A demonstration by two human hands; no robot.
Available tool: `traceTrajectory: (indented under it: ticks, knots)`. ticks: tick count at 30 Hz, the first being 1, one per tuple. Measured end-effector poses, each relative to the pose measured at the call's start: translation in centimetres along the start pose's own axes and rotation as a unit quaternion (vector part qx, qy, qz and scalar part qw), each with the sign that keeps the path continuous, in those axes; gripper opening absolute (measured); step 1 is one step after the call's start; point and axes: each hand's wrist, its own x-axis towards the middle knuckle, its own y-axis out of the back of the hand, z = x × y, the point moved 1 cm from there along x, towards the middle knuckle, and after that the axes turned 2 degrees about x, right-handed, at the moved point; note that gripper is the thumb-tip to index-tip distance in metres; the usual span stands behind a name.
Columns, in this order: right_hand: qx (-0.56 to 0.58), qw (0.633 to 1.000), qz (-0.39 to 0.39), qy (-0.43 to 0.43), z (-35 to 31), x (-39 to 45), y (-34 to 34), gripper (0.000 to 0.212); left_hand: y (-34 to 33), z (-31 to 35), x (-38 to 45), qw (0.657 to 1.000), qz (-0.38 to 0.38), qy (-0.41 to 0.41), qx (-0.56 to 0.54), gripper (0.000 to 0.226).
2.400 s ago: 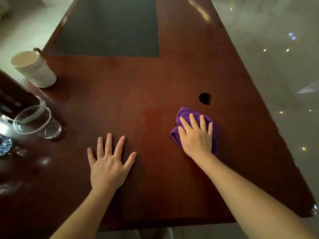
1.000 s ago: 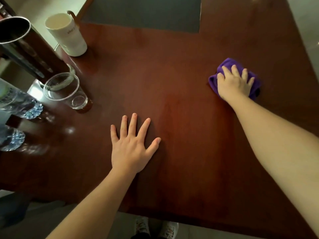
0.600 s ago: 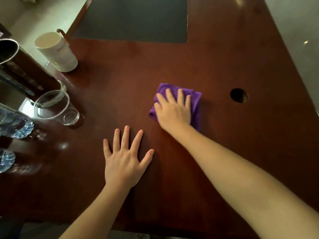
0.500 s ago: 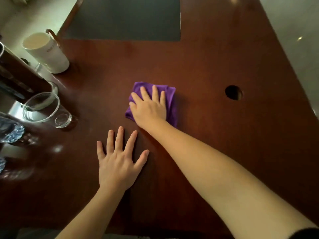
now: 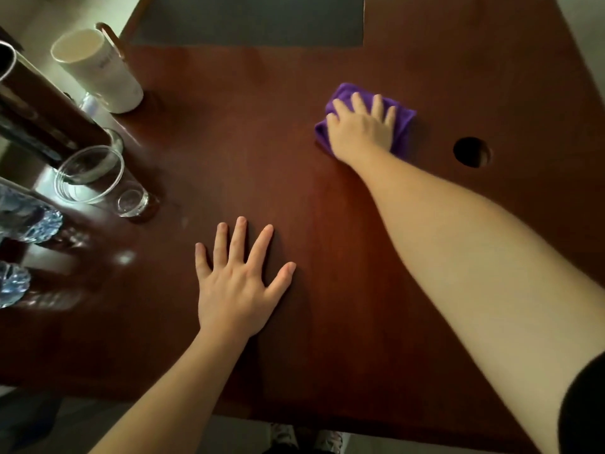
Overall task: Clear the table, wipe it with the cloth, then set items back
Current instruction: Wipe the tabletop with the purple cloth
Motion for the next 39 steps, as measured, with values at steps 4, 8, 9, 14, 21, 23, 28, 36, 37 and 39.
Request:
traceTrajectory:
  ticks: [4, 8, 9, 14, 21, 23, 28, 36, 37, 39]
  knots:
    - [-0.015, 0.998, 0.012, -0.066, 6.6, 0.1, 1.5, 0.055, -0.1, 0.0, 0.0, 1.0, -0.003, 0.001, -0.002, 0.077]
    - [-0.035, 0.998, 0.012, -0.056, 7.8, -0.9, 2.0, 0.056, 0.0, 0.0, 0.1, 1.0, -0.011, 0.005, 0.0, 0.077]
    - [-0.036, 0.998, 0.011, -0.056, 7.9, -1.3, 2.0, 0.056, 0.0, 0.0, 0.1, 1.0, -0.011, 0.005, 0.0, 0.077]
    - [-0.034, 0.998, 0.008, -0.051, 8.8, -4.9, 1.9, 0.055, 0.0, 0.1, 0.1, 1.0, -0.008, 0.001, -0.005, 0.079]
    - [-0.037, 0.999, 0.019, -0.018, 9.0, -14.2, 0.6, 0.056, -0.1, 0.0, 0.1, 1.0, -0.005, -0.001, -0.004, 0.079]
    - [-0.042, 0.999, 0.01, -0.01, 8.8, -16.9, 0.4, 0.058, -0.1, 0.0, 0.2, 1.0, -0.009, -0.002, -0.002, 0.079]
    - [-0.046, 0.999, -0.008, 0.002, 7.8, -23.1, 0.3, 0.057, 0.0, 0.0, 0.1, 1.0, -0.009, -0.005, -0.005, 0.079]
    - [-0.029, 0.998, -0.029, 0.057, 7.0, -31.2, 0.4, 0.054, -0.1, -0.1, 0.1, 1.0, -0.01, -0.007, 0.001, 0.078]
    - [-0.027, 0.997, -0.03, 0.061, 7.1, -31.4, 0.4, 0.054, -0.1, -0.1, 0.1, 1.0, -0.01, -0.007, 0.0, 0.078]
    - [-0.023, 0.997, -0.03, 0.063, 7.0, -31.5, 0.4, 0.054, -0.1, -0.1, 0.1, 1.0, -0.01, -0.006, -0.001, 0.077]
